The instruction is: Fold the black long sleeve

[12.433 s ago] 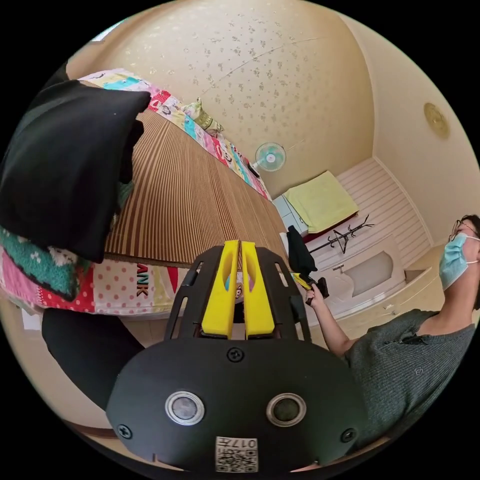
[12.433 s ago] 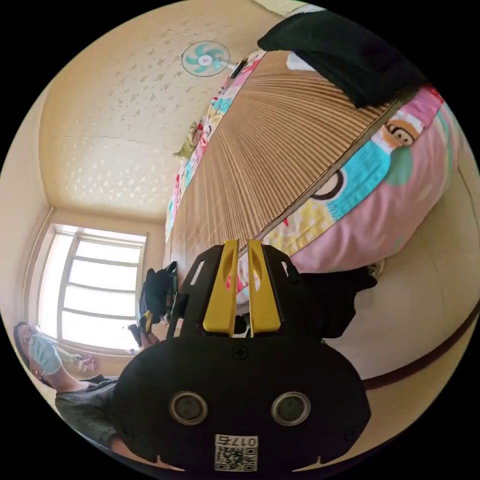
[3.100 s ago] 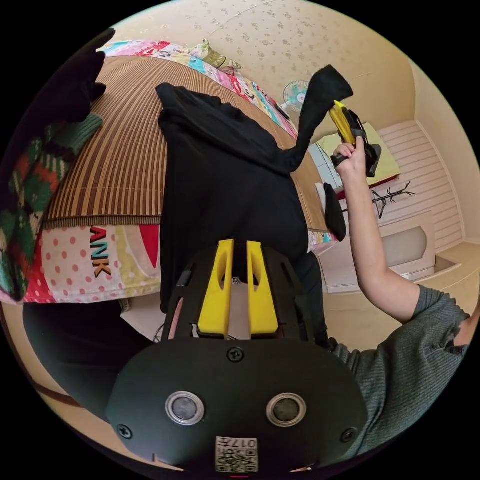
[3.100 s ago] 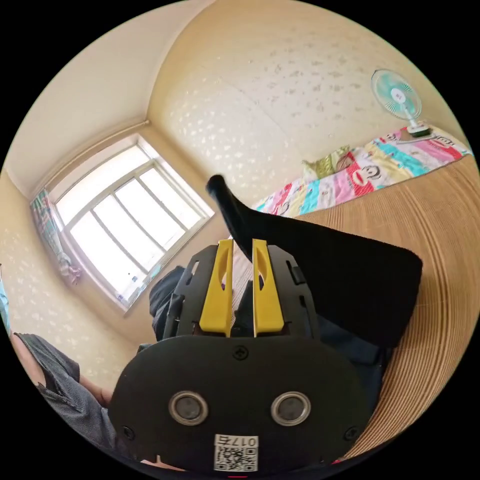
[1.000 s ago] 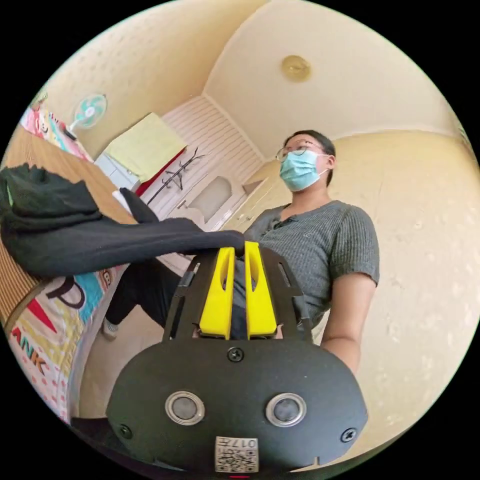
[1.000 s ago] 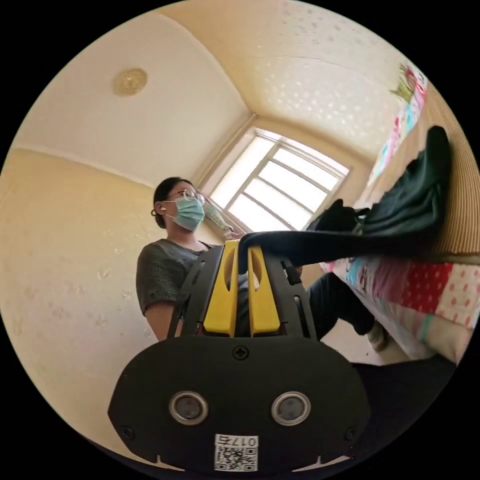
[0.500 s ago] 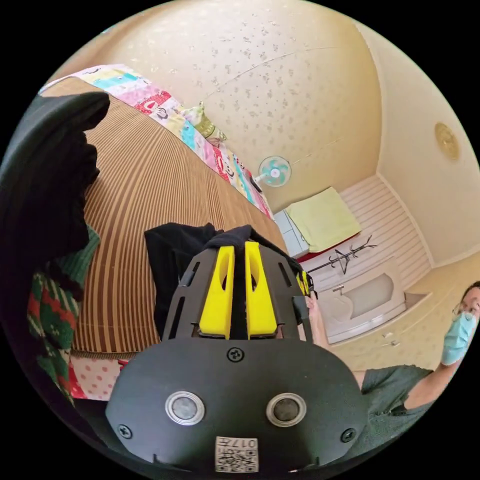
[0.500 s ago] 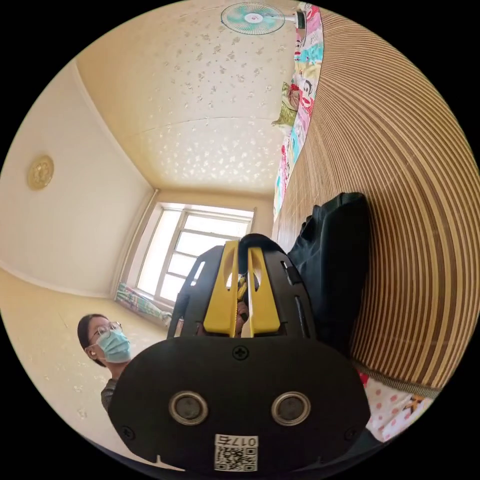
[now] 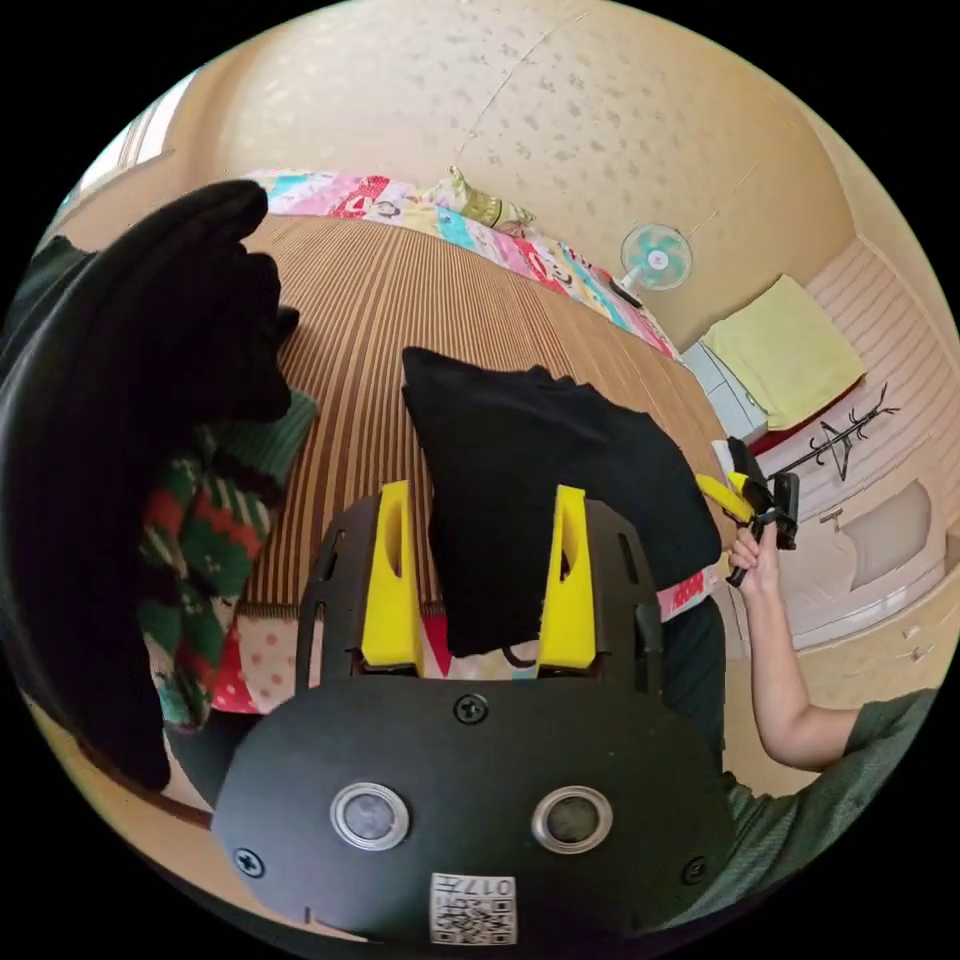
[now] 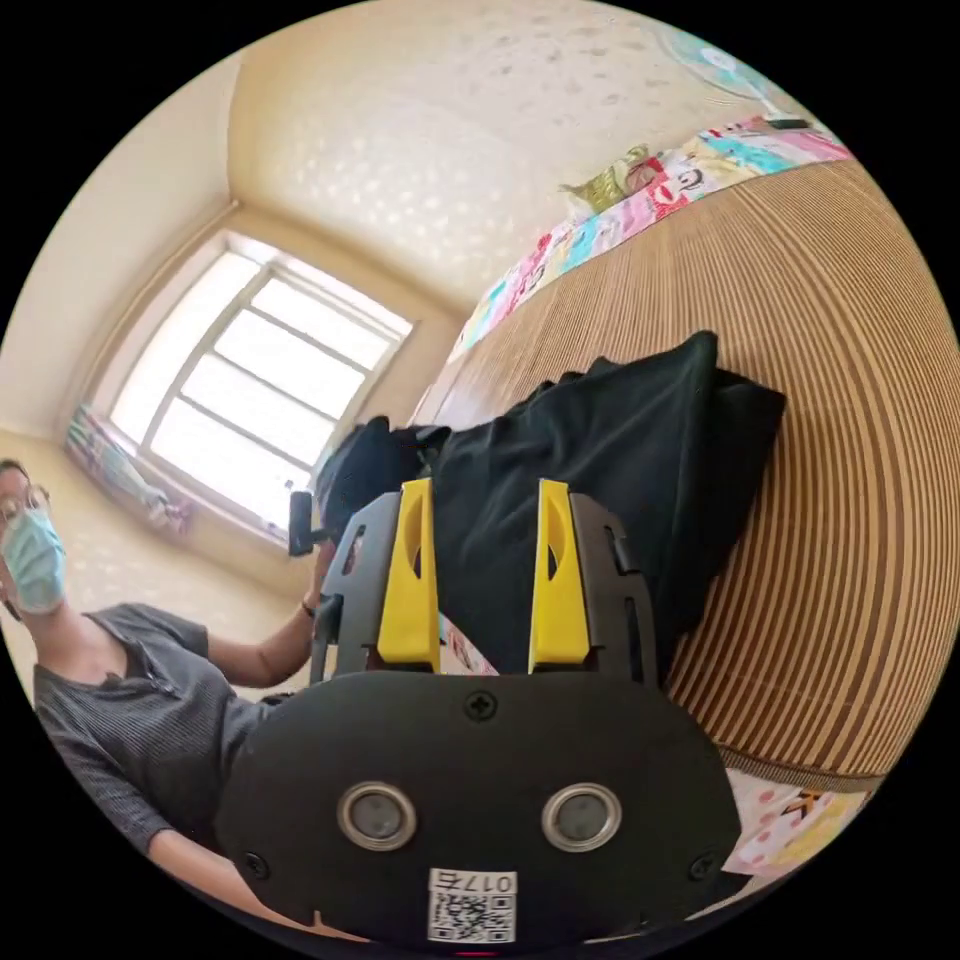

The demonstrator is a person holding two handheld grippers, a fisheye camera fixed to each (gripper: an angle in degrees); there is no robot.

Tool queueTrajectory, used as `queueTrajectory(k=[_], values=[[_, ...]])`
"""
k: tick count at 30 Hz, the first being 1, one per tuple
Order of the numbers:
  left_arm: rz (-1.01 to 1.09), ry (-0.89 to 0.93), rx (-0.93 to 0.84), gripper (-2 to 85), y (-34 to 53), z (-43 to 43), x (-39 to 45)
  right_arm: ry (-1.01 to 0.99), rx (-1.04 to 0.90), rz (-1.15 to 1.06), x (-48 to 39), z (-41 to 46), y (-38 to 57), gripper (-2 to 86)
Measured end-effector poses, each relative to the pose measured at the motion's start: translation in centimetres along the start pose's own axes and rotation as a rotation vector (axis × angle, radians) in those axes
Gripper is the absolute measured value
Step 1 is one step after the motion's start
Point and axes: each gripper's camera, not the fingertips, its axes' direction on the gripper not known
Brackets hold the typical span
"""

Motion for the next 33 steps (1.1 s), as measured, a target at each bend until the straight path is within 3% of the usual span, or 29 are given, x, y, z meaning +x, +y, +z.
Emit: queueTrajectory(k=[8,11,14,18,20,24,27,29,33], values=[[-0.313,0.346,-0.138,6.3,7.4,5.7,-4.8,0.204,-0.425,-0.549,-14.5,20.4,8.4,17.3],[-0.27,0.448,-0.134,4.3,7.5,4.9,-3.0,0.338,-0.542,-0.713,-18.9,27.4,10.6,20.4],[-0.199,0.525,-0.147,4.0,7.0,3.1,1.0,0.511,-0.54,-0.904,-23.9,31.9,13.0,21.5],[0.057,0.411,-0.07,4.1,6.8,-2.2,10.4,0.72,-0.546,-1.08,-28.0,36.3,15.6,10.8],[0.14,0.27,-0.024,4.6,7.1,-4.2,14.0,0.857,-0.406,-1.106,-29.4,36.2,16.0,7.1],[0.344,0.147,0.28,4.7,10.0,-9.3,19.9,0.583,-0.199,-0.734,-27.5,27.9,9.8,6.9],[0.42,0.133,0.375,4.8,11.4,-9.4,22.4,0.217,0.099,-0.253,-19.4,15.7,5.6,6.8],[0.426,0.171,0.331,4.8,10.8,-7.3,23.2,0.054,0.31,-0.017,-11.8,7.8,6.4,6.4],[0.43,0.362,0.044,9.3,6.7,1.9,24.9,0.16,0.399,0.164,-3.9,0.3,9.8,6.3]])
